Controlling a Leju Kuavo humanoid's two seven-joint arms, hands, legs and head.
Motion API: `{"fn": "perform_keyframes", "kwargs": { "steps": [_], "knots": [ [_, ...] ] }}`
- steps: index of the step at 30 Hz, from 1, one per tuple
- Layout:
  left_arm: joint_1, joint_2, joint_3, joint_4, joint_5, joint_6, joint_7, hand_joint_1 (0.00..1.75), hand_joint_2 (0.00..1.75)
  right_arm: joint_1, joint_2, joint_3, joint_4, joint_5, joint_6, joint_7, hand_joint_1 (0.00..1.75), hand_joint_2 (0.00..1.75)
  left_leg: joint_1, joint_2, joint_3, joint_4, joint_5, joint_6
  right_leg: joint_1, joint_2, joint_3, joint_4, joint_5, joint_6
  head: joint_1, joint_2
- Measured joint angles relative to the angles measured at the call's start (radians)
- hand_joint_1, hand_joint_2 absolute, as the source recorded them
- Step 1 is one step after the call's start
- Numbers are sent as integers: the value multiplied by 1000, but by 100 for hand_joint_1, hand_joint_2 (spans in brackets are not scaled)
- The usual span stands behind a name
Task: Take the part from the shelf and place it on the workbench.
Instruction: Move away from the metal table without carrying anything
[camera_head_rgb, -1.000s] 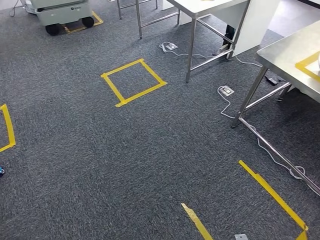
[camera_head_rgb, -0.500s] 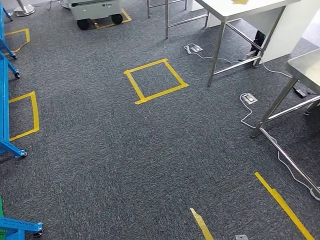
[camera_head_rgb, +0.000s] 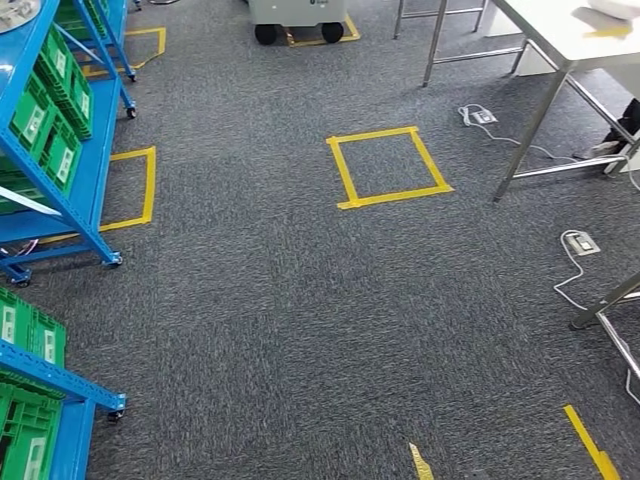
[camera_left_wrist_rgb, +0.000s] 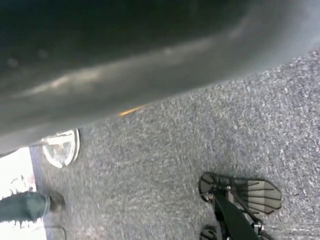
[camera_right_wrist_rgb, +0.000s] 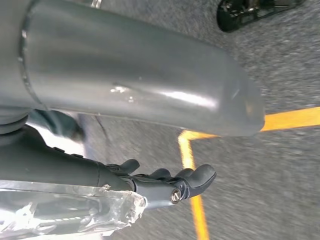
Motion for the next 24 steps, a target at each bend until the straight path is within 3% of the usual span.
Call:
{"fn": "perform_keyframes", "kwargs": {
  "steps": [2, 4, 6, 7, 8, 9, 11, 13, 15, 17, 19, 21, 23, 24],
  "knots": [
    [4, 1, 0, 0, 0, 0, 1, 0, 0, -2, 2, 2, 0, 2, -1, 1, 0, 0, 3, -14, -5, 0, 2, -13, 0, -18, 7, -6, 2, -6, 0, 0],
    [5, 2, 0, 1, 0, -1, 1, 0, 0, -1, 4, 3, 0, 3, -1, 1, 0, 0, 2, 16, -22, 38, -25, -24, -4, -42, 12, -14, 6, -16, -5, 0],
    [2, 2, 0, 1, 0, 0, 2, 0, 0, 2, 5, 3, 0, 3, -3, 1, 0, 0, 2, 69, -77, 150, -86, -34, -4, -68, 15, -18, 5, -24, -11, 0],
    [1, 2, 0, 1, 0, 0, 2, 0, 0, 3, 5, 3, 0, 4, -4, 1, 0, 0, 4, 83, -110, 217, -113, -38, -3, -83, 15, -18, 4, -26, -12, 0],
    [1, 2, 0, 1, 0, 0, 2, 0, 0, 3, 5, 3, 0, 4, -4, 1, 0, 0, 6, 91, -133, 263, -124, -41, -2, -96, 16, -17, 2, -26, -12, 0],
    [2, 2, 0, 1, 0, 0, 2, 0, 0, 3, 5, 3, 0, 4, -5, 1, 0, 0, 7, 95, -139, 277, -118, -42, -2, -108, 17, -17, 0, -26, -12, 0],
    [6, 2, 0, 1, 0, 0, 2, 0, 0, 2, 5, 3, 0, 5, -6, 1, 0, 0, 7, 109, -93, 191, -56, -37, -1, -130, 24, -17, -4, -24, -12, 0],
    [4, 3, 0, 1, 0, 0, 2, 0, 0, 2, 5, 4, 0, 5, -6, 1, 0, 0, -1, 147, -24, 58, -6, -25, 4, -151, 31, -16, -12, -18, -12, 0],
    [1, 5, 0, 1, 0, 0, 2, 0, 0, 1, 5, 4, 0, 6, -6, 1, 0, 0, -10, 166, 2, 1, -1, -13, 9, -172, 34, -15, -18, -10, -12, 0],
    [4, 5, 0, 1, 0, 0, 2, 0, 0, -3, 5, 4, 0, 6, -6, 1, 0, 0, -9, 150, 1, -7, -1, -3, 9, -187, 37, -16, -23, 1, -11, 0],
    [9, 5, 0, 1, 0, 0, 2, 0, 0, -6, 5, 5, 0, 6, -6, 2, 0, 0, -3, 132, 6, -16, 4, 8, 6, -152, 27, 13, -47, 11, -7, 0],
    [6, 4, 0, 1, 0, 1, 2, 0, 0, -4, 5, 7, 0, 7, -6, 2, 0, 0, 1, 112, 8, -20, 7, 14, 3, -99, -25, 124, -107, 17, -1, 0],
    [4, 3, 0, 1, 0, 0, 2, 0, 0, 0, 4, 10, 0, 7, -6, 2, 0, 0, 0, 87, 8, -19, 6, 16, 1, -82, -91, 250, -153, 19, 1, 0],
    [5, 3, 0, 1, 0, 0, 2, 0, 0, 1, 4, 11, 0, 8, -7, 3, 0, 0, 1, 75, 9, -19, 6, 16, 1, -80, -107, 272, -147, 20, 1, 0]
  ]
}}
